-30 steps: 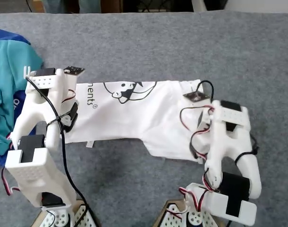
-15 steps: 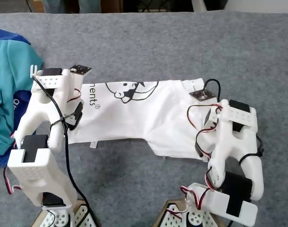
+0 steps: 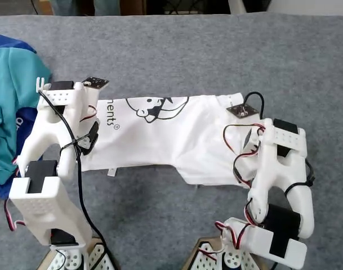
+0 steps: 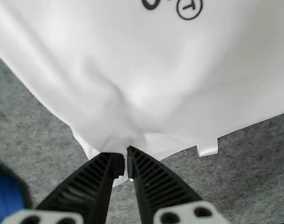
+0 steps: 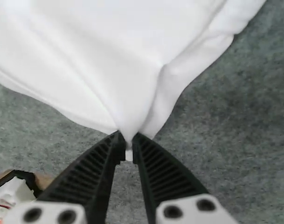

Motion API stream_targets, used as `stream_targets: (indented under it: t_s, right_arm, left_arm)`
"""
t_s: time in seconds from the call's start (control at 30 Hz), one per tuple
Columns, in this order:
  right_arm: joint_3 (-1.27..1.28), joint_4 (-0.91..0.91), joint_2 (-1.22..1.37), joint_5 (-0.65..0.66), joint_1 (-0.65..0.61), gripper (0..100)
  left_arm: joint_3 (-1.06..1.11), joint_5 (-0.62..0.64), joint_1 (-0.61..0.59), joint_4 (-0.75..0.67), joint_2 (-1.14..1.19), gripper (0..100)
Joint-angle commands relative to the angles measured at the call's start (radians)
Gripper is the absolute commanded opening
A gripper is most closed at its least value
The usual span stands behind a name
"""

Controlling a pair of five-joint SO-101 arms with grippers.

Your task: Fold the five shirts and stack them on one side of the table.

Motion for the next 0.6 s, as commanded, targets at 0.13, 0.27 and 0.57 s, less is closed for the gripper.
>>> stream_targets:
  t_s: [0.13, 0.27, 0.57]
  right_arm:
    - [-0.056, -0.009, -0.005, 0.0, 0.018, 1.5]
    - [-0.062, -0.015, -0.007, -0.028, 0.012, 1.5]
    - [-0.13, -0.008, 0.001, -0.072, 0.011, 1.5]
  left_arm:
    - [-0.012, 0.003, 0.001, 0.025, -0.008, 3]
    - [-0.01, 0.003, 0.001, 0.029, -0.008, 3]
    - [-0.007, 0.005, 0.001, 0.025, -0.008, 3]
